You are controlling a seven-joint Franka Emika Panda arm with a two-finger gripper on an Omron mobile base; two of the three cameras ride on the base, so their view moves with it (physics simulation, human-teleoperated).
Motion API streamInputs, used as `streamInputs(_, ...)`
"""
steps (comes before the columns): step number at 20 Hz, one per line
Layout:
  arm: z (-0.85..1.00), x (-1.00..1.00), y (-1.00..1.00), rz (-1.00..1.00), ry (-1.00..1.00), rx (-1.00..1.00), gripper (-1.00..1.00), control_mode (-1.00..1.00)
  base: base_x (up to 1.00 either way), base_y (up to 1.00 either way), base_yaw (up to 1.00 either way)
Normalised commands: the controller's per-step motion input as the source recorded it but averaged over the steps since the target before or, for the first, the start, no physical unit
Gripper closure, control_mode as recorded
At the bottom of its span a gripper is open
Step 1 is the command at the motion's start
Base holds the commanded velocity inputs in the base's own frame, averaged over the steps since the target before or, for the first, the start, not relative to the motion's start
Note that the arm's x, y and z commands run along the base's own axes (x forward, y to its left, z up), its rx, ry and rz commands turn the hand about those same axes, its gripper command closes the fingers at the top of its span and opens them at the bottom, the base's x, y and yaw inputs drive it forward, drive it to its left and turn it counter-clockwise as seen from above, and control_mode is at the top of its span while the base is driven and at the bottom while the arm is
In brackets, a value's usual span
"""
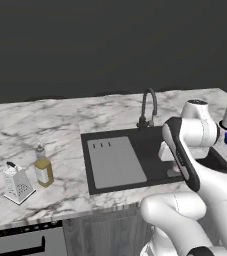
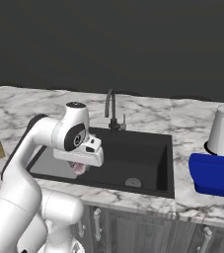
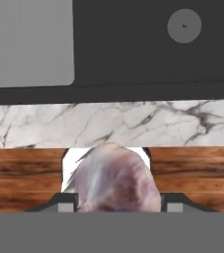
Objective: Pick up all produce items and place them in the sink. Turn on the sink faucet to wash them. Then turn the sink off and put them in the tray.
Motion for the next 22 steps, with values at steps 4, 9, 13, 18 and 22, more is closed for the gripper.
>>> streamInputs(4,-0.01,-0.11,-0.20,0.00,0.00,0.00,1.00,-1.00,0.00,0.00,0.00)
streamInputs(9,0.00,0.00,0.00,0.00,0.00,0.00,1.00,1.00,-0.28,-0.41,-0.06)
streamInputs(13,0.00,0.00,0.00,0.00,0.00,0.00,1.00,1.00,-0.06,-0.44,-0.09)
streamInputs(18,0.00,0.00,0.00,0.00,0.00,0.00,1.00,1.00,0.00,-0.48,-0.05)
streamInputs(22,0.00,0.00,0.00,0.00,0.00,0.00,1.00,1.00,0.00,-0.71,0.00)
